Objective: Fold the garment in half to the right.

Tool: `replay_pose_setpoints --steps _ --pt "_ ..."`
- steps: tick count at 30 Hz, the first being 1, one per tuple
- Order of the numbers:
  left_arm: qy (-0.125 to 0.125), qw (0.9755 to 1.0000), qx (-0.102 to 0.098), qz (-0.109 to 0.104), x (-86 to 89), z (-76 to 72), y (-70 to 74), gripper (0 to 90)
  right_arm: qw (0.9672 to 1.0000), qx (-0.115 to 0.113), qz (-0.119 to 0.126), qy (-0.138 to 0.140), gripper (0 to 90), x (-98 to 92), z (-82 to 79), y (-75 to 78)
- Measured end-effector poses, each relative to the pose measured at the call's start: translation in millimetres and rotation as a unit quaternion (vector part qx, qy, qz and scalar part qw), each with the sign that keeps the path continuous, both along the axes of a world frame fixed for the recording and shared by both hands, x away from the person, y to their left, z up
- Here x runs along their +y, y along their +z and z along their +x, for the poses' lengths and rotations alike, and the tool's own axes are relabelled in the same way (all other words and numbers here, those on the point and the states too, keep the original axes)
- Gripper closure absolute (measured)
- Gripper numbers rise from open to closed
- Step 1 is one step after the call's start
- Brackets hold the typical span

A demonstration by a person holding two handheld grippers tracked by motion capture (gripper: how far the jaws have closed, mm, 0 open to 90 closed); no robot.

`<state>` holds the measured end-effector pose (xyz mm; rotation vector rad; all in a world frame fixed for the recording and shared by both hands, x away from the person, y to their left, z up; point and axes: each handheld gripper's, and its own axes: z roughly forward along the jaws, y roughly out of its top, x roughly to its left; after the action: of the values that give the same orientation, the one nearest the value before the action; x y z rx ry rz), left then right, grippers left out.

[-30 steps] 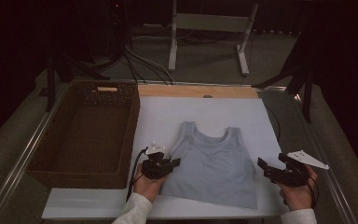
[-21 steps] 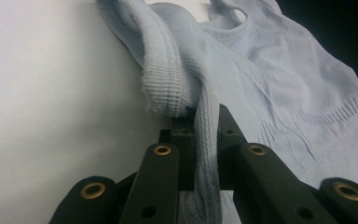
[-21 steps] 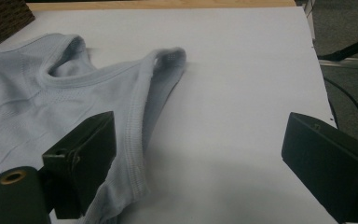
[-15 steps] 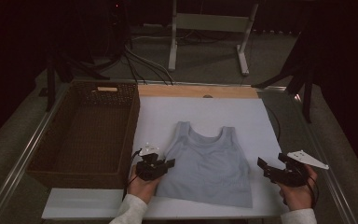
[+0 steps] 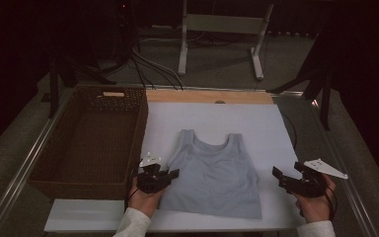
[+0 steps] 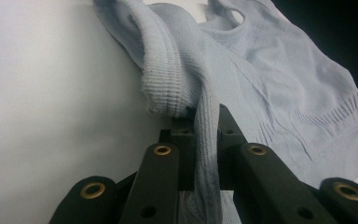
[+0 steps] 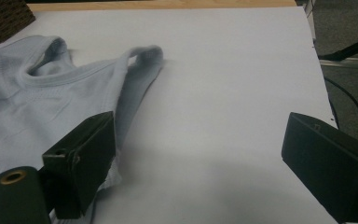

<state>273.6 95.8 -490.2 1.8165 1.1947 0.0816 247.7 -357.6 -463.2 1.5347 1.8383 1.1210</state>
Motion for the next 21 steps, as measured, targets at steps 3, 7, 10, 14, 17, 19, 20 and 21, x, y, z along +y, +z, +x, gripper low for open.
replay_pose_setpoints --steps 3,7,10,14,17,19,20,21 --pt "0.000 1.0000 0.002 0.002 -0.6 0.8 -0.8 83.2 1.0000 0.000 0.000 0.000 10.2 0.1 0.2 -0.1" --pt "0.000 0.9999 0.007 0.007 -3.2 2.8 -3.4 83.2 1.0000 0.001 -0.001 0.001 10.2 1.2 0.4 -0.1" --pt "0.000 0.9999 0.010 0.008 -4.3 3.9 -4.3 83.2 1.0000 0.000 -0.001 0.001 10.2 1.3 0.3 0.0" --pt "-0.002 0.9999 0.011 0.008 -5.8 4.6 -4.1 82.9 1.0000 0.000 -0.001 0.001 10.3 1.1 0.3 0.0" --pt "-0.004 0.9999 0.010 0.008 -6.6 4.9 -3.0 82.8 1.0000 0.000 -0.002 0.002 10.2 1.6 0.2 0.1" --pt "-0.003 0.9999 0.009 0.006 -7.1 5.3 -2.4 82.7 1.0000 0.000 -0.002 0.003 10.3 1.6 0.3 0.0" --pt "-0.005 0.9999 0.009 0.007 -7.3 5.4 -1.9 82.7 1.0000 0.000 -0.003 0.003 10.2 1.6 0.4 -0.1" --pt "-0.006 0.9999 0.010 0.005 -7.8 5.6 -1.5 82.7 1.0000 0.000 -0.003 0.003 10.2 1.5 0.4 -0.1"
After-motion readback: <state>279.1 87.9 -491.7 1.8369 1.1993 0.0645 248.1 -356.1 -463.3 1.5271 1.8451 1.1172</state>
